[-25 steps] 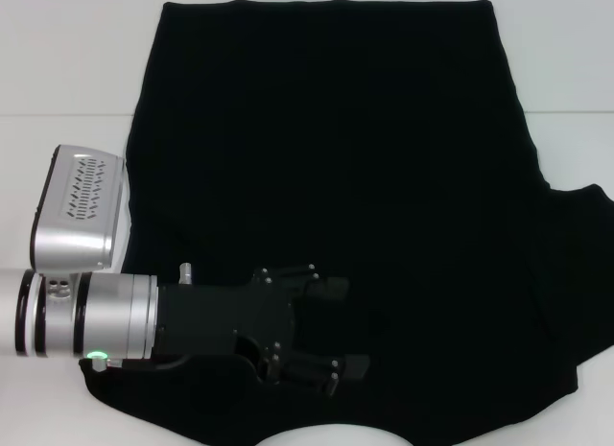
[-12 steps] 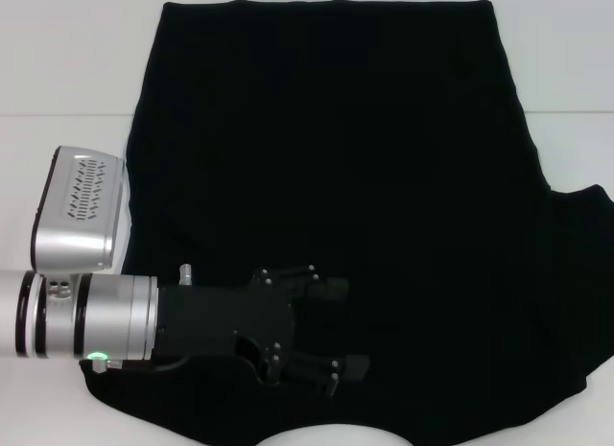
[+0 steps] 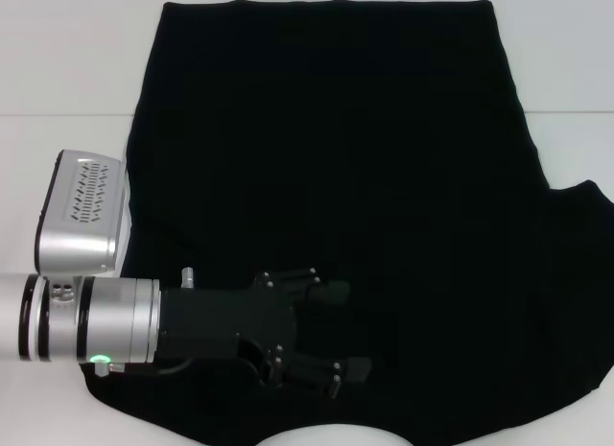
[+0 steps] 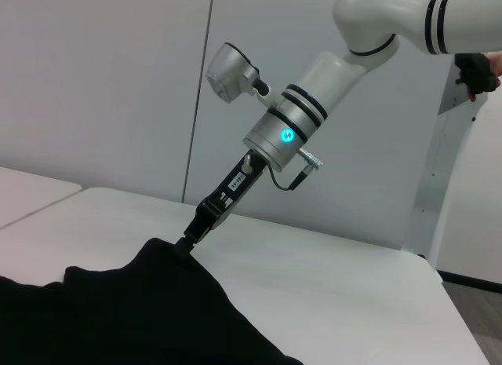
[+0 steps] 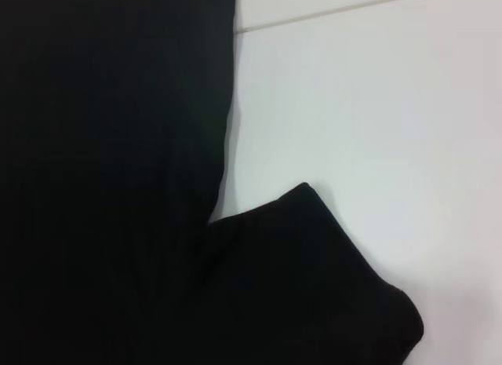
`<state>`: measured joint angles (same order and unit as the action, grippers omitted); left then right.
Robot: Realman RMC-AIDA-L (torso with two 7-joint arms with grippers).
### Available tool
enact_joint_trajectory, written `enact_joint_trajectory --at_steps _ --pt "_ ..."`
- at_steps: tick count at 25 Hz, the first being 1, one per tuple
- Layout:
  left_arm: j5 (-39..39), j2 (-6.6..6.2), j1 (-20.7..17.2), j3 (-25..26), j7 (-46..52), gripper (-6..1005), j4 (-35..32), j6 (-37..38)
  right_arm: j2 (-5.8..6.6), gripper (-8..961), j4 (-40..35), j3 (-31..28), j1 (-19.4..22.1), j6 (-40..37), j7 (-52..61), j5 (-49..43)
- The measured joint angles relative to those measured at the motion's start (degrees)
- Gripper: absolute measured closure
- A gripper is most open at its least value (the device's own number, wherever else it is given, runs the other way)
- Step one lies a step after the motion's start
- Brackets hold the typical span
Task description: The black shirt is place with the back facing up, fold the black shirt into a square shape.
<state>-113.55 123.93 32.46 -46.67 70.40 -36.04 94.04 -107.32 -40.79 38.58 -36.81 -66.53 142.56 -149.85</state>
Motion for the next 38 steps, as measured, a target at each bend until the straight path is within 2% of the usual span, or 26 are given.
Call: enact_joint_trajectory --at_steps 5,8,11,12,14,23,27,30,34,38 --pt "0.00 0.00 0.08 0.00 0.00 72 0.01 0.00 -0.13 952 -0.04 -0.20 -0.49 -0.50 -0.72 0.44" --pt "0.00 -0.01 0.21 0.01 0.00 76 0.01 -0.01 -0.72 953 -0.04 -0.33 -1.64 -1.82 -1.83 1.03" --pt "0.00 0.00 0.30 0.00 0.00 80 0.01 0.00 -1.60 948 -0.04 -0.12 -3.77 -4.12 -2.99 2.31" --pt "0.00 0.00 0.31 -0.01 0.05 81 0.01 0.00 -2.32 946 -0.02 0.42 -5.64 -5.41 -3.31 2.61" --pt "0.00 0.00 0.33 -0.01 0.36 84 0.01 0.00 -2.69 941 0.06 0.91 -6.68 -5.96 -3.38 2.67" --pt "0.00 -0.18 0.17 0.67 1.35 96 0.00 0.01 -6.78 919 2.86 12.09 -15.84 -6.19 -2.14 1.89" --pt "-0.05 -0.35 0.15 0.82 1.91 101 -0.09 0.00 -8.08 909 1.95 15.15 -17.13 -4.81 -0.07 1.66" --pt "-0.13 -0.41 0.16 1.31 2.02 105 -0.17 0.01 -8.48 902 0.35 15.47 -16.79 -3.19 1.36 1.64" --pt "-0.08 -0.49 0.15 2.38 2.02 111 -0.35 0.01 -8.17 770 -1.26 13.63 -15.56 -2.71 1.42 2.24" --pt "-0.10 -0.81 0.03 5.57 3.16 116 -0.31 0.01 -7.85 635 -1.57 11.99 -13.94 -2.50 0.27 3.76"
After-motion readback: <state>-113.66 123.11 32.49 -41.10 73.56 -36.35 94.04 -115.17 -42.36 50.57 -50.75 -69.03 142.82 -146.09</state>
